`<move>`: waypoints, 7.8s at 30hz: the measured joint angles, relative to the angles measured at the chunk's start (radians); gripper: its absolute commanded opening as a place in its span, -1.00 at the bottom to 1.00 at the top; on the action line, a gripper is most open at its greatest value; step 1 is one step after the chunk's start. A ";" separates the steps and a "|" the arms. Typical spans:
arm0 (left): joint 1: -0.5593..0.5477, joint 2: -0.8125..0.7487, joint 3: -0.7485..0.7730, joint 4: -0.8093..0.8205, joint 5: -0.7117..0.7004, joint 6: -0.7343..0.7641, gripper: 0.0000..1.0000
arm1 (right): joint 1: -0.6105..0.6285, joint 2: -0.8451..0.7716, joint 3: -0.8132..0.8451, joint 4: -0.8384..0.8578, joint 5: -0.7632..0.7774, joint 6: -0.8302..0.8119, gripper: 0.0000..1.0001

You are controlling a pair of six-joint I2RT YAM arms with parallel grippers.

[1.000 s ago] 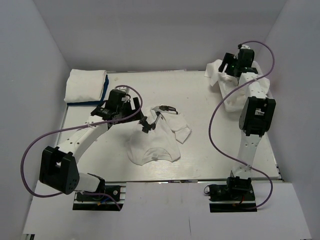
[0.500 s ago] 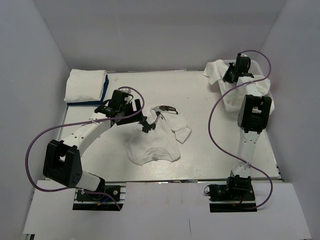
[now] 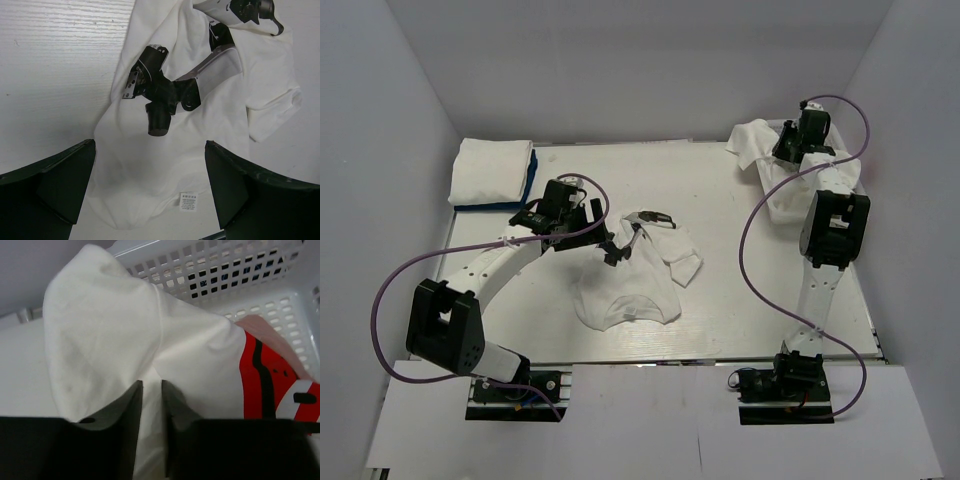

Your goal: Fold and stack the t-shirts

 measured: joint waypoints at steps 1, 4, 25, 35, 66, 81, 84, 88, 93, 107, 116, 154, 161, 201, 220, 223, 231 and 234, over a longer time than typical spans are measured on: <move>0.000 0.000 0.000 0.000 0.003 0.000 1.00 | -0.001 0.000 0.000 -0.001 -0.012 -0.014 -0.12; 0.000 0.002 0.000 0.000 0.011 0.000 1.00 | -0.005 0.003 0.006 0.007 -0.053 -0.072 0.36; 0.000 0.118 0.091 -0.023 0.042 -0.018 0.92 | 0.000 0.240 0.172 0.079 0.012 -0.239 -1.00; 0.000 0.161 0.110 -0.034 0.056 -0.018 0.87 | 0.005 0.176 0.081 0.090 0.188 -0.151 -1.00; 0.000 0.051 0.005 0.061 0.116 -0.014 0.87 | -0.022 -0.117 -0.113 0.096 0.277 -0.152 -1.00; -0.001 0.035 0.005 0.069 0.133 -0.014 0.90 | 0.001 -0.131 0.047 -0.195 0.105 -0.217 0.81; -0.002 0.019 0.005 0.070 0.134 -0.011 0.92 | 0.001 -0.308 -0.024 -0.187 0.065 -0.198 0.81; -0.002 -0.021 0.005 0.063 0.114 0.001 1.00 | -0.002 -0.504 -0.117 -0.169 0.115 -0.136 0.81; -0.002 -0.094 0.005 0.051 0.072 0.014 1.00 | -0.029 -0.583 -0.243 -0.211 0.262 -0.040 0.81; -0.002 -0.116 0.012 -0.022 -0.031 0.024 1.00 | -0.088 -0.239 -0.175 -0.422 0.325 0.053 0.81; -0.002 -0.079 0.062 -0.065 -0.073 0.005 1.00 | -0.053 0.000 0.061 -0.346 0.156 -0.018 0.81; -0.004 -0.329 -0.433 -0.121 0.064 -0.182 1.00 | 0.609 -0.701 -0.805 -0.357 -0.222 0.073 0.81; -0.014 -0.264 -0.481 -0.055 0.128 -0.204 0.86 | 0.623 -0.709 -0.898 -0.411 -0.084 0.091 0.81; 0.004 -0.060 0.610 -0.159 -0.726 0.126 -1.00 | 0.525 -0.840 -0.408 -0.101 0.898 -0.217 -1.00; -0.005 -0.420 0.560 -0.046 -0.643 0.151 -1.00 | 0.523 -1.255 -0.563 0.029 0.715 -0.250 -1.00; 0.005 -0.284 0.519 -0.057 -0.643 0.091 -1.00 | 0.514 -1.141 -0.599 0.013 0.671 -0.188 -1.00; 0.100 0.259 0.345 -0.198 -0.522 -0.070 0.01 | 0.471 -0.603 -0.660 -0.157 0.500 -0.047 0.72; 0.139 0.380 0.345 -0.274 -0.475 -0.108 1.00 | 0.460 -0.426 -0.562 -0.278 0.453 -0.042 0.81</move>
